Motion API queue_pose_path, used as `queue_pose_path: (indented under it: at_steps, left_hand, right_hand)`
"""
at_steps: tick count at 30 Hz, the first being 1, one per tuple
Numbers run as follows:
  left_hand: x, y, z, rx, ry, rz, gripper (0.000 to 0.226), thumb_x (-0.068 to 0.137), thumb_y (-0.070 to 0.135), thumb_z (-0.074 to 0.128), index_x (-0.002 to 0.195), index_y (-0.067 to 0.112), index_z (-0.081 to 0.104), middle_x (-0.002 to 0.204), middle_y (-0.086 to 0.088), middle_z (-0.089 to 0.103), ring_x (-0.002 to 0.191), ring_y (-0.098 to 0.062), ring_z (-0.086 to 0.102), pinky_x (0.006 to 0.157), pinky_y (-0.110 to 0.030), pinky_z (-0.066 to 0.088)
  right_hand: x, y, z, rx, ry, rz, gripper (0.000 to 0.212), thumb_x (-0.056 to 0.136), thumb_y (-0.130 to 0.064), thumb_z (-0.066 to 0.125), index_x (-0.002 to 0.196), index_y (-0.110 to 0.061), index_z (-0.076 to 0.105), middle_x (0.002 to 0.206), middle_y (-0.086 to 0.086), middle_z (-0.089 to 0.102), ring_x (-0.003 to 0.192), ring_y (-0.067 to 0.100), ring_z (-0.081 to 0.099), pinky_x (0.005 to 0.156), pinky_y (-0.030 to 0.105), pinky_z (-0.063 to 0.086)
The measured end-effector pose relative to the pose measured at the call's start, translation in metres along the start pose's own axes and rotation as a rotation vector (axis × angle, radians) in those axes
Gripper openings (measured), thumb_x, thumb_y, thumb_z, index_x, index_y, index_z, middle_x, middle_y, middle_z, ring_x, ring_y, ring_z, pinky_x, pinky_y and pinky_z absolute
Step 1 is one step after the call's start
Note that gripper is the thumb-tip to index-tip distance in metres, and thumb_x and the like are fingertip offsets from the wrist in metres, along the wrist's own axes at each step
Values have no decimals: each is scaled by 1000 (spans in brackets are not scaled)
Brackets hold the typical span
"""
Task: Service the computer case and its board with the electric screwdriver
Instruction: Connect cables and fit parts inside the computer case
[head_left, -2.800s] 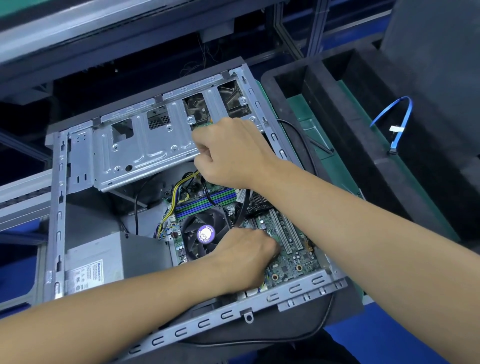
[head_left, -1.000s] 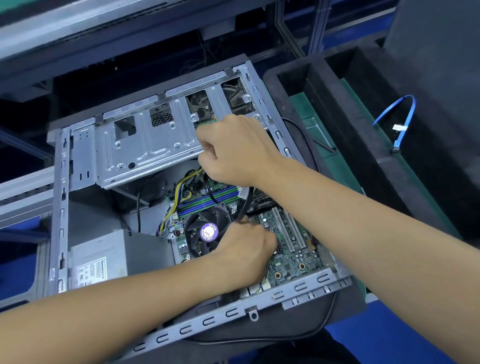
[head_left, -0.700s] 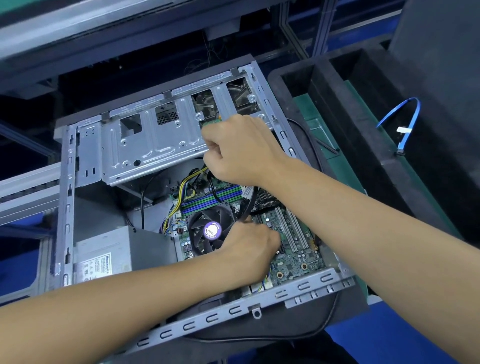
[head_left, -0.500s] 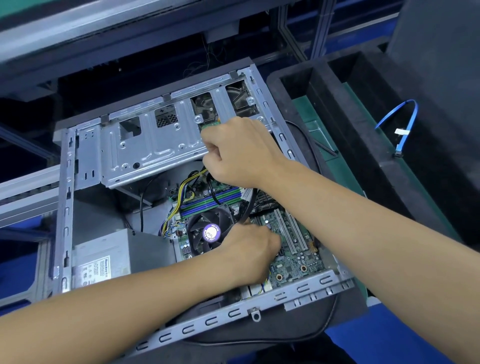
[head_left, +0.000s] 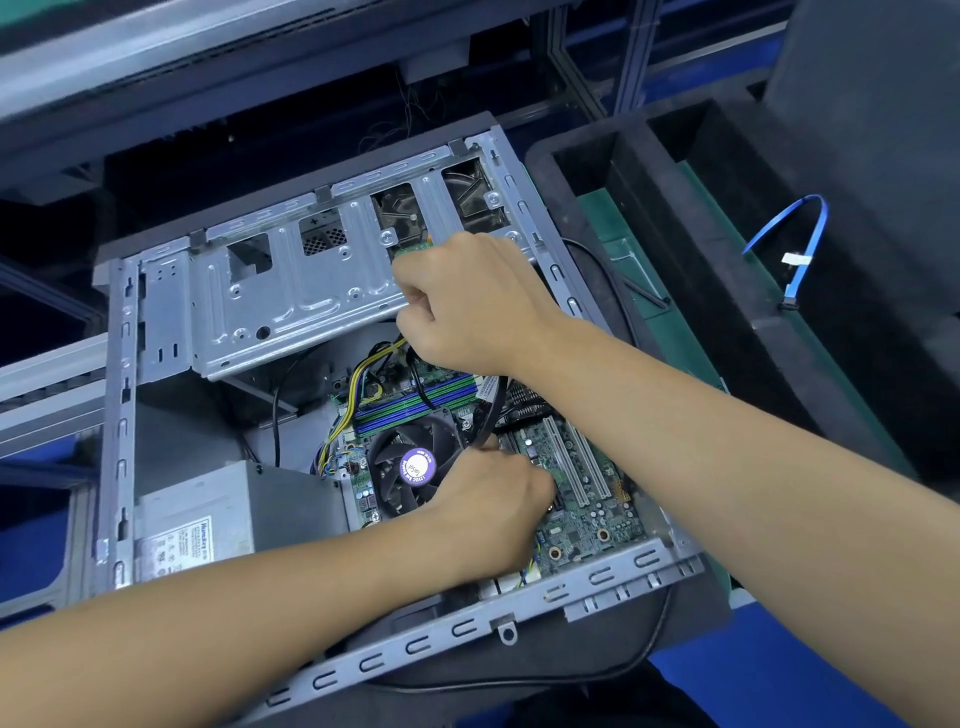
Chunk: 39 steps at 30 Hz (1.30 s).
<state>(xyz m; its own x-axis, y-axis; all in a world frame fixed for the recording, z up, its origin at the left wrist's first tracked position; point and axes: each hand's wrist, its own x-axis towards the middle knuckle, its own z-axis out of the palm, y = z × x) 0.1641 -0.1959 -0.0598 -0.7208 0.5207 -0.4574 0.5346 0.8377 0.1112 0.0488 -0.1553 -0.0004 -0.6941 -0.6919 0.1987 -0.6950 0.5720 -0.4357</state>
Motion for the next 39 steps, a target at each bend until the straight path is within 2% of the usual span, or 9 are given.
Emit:
queue_pose_path:
  at_steps: [4, 8, 11, 16, 23, 25, 29, 39]
  left_hand:
    - [-1, -1, 0, -13, 16, 2, 30, 61, -1, 49, 57, 14, 23, 52, -3, 27, 46, -18, 23, 73, -39, 50]
    - [-1, -1, 2, 15, 35, 4, 31, 63, -1, 50, 57, 14, 24, 52, -3, 27, 50, -22, 32, 66, -32, 42]
    - [0, -1, 3, 16, 44, 8, 31, 62, -1, 49, 57, 14, 23, 53, -3, 27, 51, -21, 30, 62, -32, 38]
    - [-2, -2, -1, -13, 24, 36, 32, 62, -1, 48, 57, 14, 20, 53, -4, 25, 47, -17, 20, 70, -35, 44]
    - [-3, 0, -5, -29, 16, 31, 32, 63, 1, 50, 57, 14, 21, 54, -4, 25, 48, -19, 19, 70, -36, 41]
    - [-3, -1, -4, -24, 21, 28, 33, 62, 1, 50, 57, 14, 21, 54, -3, 25, 48, -19, 19, 69, -35, 40]
    - [0, 0, 0, -18, 19, -3, 33, 60, 3, 52, 56, 14, 22, 53, -3, 26, 49, -21, 24, 74, -38, 49]
    - [1, 2, -2, 6, -5, -22, 27, 57, -2, 49, 56, 12, 26, 51, -4, 29, 45, -16, 24, 74, -38, 50]
  right_hand:
    - [-1, 0, 0, 8, -4, -6, 9, 79, -15, 51, 71, -11, 51, 54, -1, 36, 54, 23, 33, 53, 29, 27]
    - [0, 0, -1, -5, -8, 1, 9, 79, -16, 52, 72, -13, 49, 54, -3, 34, 56, 25, 34, 52, 28, 24]
    - [0, 0, -1, -11, -10, -5, 9, 80, -16, 52, 72, -13, 49, 54, -3, 34, 56, 26, 35, 53, 29, 27]
    - [0, 1, -1, -2, -4, -8, 10, 80, -16, 52, 72, -12, 49, 53, -4, 33, 55, 24, 35, 53, 29, 27]
    - [0, 2, 0, -5, -2, -17, 11, 80, -16, 52, 71, -12, 48, 53, -4, 32, 54, 23, 35, 52, 29, 27]
    - [0, 2, 1, -5, -3, -16, 10, 80, -16, 52, 72, -12, 48, 53, -4, 33, 54, 23, 35, 52, 30, 28]
    - [1, 2, 0, -13, 2, -17, 11, 80, -17, 51, 71, -12, 47, 53, -3, 33, 55, 25, 36, 51, 29, 26]
    - [0, 3, 1, -11, 4, -15, 12, 79, -16, 51, 70, -12, 46, 53, -3, 33, 54, 24, 34, 51, 29, 25]
